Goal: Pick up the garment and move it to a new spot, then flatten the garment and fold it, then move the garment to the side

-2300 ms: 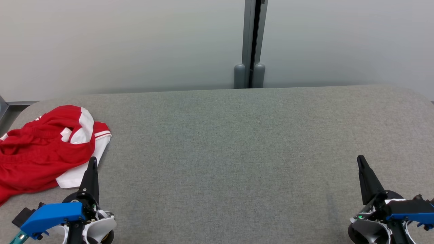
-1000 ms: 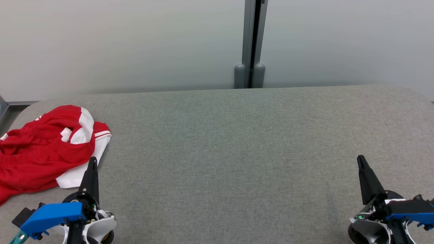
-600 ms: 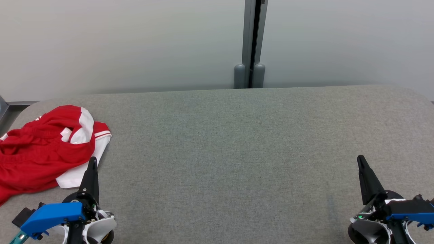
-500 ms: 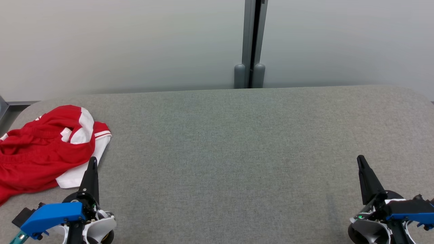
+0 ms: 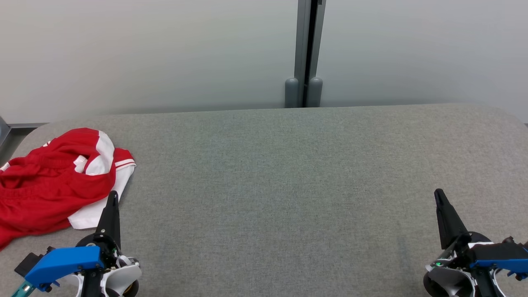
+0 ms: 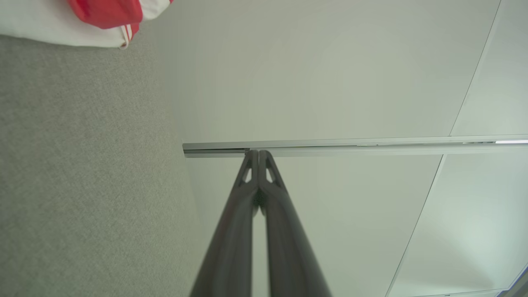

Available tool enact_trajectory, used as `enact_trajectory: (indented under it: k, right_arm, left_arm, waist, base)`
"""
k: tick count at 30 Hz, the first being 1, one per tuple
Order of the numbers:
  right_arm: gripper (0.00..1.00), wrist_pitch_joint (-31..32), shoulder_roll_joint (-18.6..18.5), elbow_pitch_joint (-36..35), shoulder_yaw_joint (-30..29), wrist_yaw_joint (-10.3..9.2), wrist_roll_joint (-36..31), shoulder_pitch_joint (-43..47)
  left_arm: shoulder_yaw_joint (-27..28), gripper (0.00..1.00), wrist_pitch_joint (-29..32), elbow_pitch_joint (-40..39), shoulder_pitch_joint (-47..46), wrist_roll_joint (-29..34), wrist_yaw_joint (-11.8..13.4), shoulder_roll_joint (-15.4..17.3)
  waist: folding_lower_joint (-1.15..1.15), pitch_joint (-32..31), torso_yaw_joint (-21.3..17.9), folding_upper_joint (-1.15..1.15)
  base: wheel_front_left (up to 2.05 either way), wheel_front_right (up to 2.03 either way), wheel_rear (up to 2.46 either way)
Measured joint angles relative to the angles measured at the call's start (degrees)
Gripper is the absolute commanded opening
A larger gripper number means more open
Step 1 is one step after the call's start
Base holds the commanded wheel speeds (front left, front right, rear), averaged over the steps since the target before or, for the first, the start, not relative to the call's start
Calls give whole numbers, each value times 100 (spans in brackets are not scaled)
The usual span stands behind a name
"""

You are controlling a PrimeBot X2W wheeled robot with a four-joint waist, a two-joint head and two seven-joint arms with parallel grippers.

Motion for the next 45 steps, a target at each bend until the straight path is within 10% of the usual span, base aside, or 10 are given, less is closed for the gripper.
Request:
enact_trajectory:
  k: [45]
  right_arm:
    - [0, 0, 0, 0, 0, 0, 0, 0]
  left_arm:
    - [0, 0, 0, 0, 0, 0, 0, 0]
  waist:
    - [0, 0, 0, 0]
  base:
    - [0, 0, 0]
